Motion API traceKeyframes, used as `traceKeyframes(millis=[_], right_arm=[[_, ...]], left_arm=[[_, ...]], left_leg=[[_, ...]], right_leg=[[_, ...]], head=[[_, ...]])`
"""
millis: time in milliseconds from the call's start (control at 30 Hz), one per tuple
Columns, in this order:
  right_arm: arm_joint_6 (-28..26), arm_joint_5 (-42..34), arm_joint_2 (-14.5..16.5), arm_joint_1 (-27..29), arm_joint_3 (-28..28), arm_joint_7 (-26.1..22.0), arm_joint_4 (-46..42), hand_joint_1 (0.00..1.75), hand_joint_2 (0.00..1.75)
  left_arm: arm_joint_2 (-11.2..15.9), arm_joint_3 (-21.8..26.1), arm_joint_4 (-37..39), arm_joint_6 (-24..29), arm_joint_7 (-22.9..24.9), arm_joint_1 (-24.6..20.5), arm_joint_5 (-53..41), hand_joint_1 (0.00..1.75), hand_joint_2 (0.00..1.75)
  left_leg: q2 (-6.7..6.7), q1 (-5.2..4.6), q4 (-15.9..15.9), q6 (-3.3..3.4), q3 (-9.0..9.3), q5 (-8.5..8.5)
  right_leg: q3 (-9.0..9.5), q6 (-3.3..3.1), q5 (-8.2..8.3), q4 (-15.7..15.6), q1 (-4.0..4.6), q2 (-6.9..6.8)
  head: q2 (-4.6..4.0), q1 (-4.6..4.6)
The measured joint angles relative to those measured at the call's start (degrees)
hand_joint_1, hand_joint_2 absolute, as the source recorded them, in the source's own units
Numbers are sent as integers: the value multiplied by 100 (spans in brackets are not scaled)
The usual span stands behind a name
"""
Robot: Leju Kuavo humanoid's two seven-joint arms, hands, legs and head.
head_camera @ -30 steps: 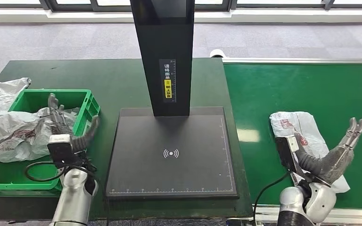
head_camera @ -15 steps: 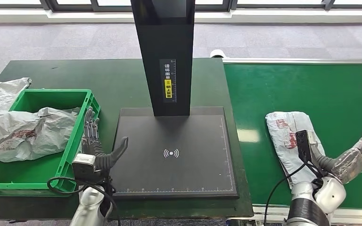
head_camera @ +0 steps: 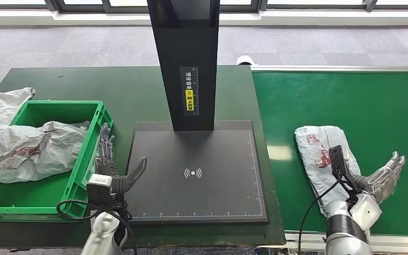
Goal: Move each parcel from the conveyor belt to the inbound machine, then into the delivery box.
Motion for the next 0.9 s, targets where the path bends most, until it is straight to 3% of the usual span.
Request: traceKeyframes(millis=[133,367,567,900], right_arm=[[63,-130,-115,-103,-1,-22,478,0,175],[898,-152,-265,-205,-1,87,1085,0,175],[1854,285,-271,-291,91,671,1271,0,175],[2515,471,-271,-375,462,1162,1365,0,175]], left_arm=[[-1,-9,11,2,0,6,0,0,175],[-2,-43,14,15,0,14,-7,0,175],[-2,-50,14,33,0,13,-7,0,175],[0,-50,47,207,0,8,4,0,175]], left_leg=[[-2,0,0,0,1,0],[-2,0,0,0,0,0],[-3,0,0,0,0,1],[-3,0,0,0,0,1]], right_leg=[[1,0,0,0,0,-2],[1,0,1,0,1,-3],[2,0,1,0,1,-4],[3,0,0,0,0,-4]], head=[[1,0],[1,0],[0,0],[0,0]])
